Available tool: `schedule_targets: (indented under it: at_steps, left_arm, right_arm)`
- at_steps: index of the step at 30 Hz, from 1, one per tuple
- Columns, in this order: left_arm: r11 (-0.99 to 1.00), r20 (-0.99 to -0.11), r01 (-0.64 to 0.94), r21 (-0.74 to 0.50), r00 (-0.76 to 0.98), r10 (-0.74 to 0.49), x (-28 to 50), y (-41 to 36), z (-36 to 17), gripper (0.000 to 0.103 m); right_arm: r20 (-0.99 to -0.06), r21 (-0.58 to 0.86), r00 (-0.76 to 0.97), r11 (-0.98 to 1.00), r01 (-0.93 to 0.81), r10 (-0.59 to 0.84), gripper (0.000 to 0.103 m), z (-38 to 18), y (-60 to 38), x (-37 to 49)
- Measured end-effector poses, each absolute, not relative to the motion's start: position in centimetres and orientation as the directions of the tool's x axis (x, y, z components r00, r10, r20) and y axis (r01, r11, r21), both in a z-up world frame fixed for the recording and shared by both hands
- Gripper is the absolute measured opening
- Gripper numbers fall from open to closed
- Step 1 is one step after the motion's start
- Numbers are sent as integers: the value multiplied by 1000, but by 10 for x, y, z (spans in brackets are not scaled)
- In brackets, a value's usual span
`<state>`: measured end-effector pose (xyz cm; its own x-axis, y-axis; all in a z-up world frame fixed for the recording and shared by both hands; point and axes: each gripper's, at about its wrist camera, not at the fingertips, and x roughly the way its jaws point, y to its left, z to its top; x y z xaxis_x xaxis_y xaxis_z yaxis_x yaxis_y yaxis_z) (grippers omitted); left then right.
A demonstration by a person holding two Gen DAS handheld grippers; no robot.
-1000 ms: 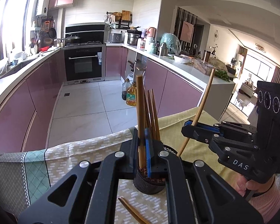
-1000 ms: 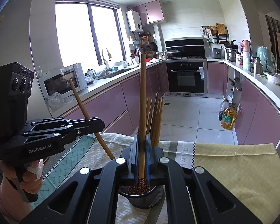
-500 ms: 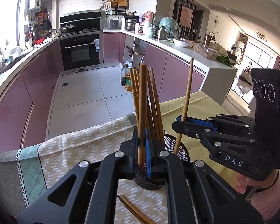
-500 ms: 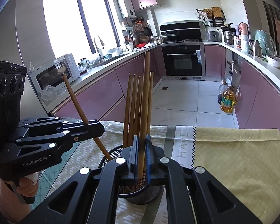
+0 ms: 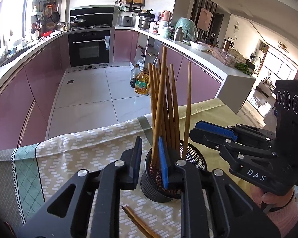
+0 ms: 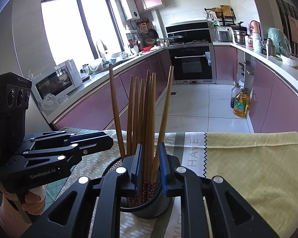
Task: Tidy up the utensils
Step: 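Open the right gripper and withdraw it from the mesh cup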
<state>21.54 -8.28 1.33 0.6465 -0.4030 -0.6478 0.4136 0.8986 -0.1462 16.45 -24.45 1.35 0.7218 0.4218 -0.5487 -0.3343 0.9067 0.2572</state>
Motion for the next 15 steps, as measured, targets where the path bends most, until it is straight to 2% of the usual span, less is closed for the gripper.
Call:
schedule_targets:
  at_steps: [3,7,10,15]
  left_arm:
    - [903,-637,408,-138,661,-396,208,-79,12,22]
    - [908,-612,401,-122,690,-387,193,-73,13,24]
    - [912,-582,398,-99,720,-378,176,-68,16,30]
    - [922,-539,382,-65,764,-355,146,-57,18,43]
  right_arm:
    - [-542,252,728,907,-337,420,27,14,-245,160]
    - [-531,247,732,905,-348,426,27,16,-244,151]
    - [-520,243,733,899,-364,437,29,18,-240,142]
    - [-502,240,724,881,-408,472,40,22,-238,124]
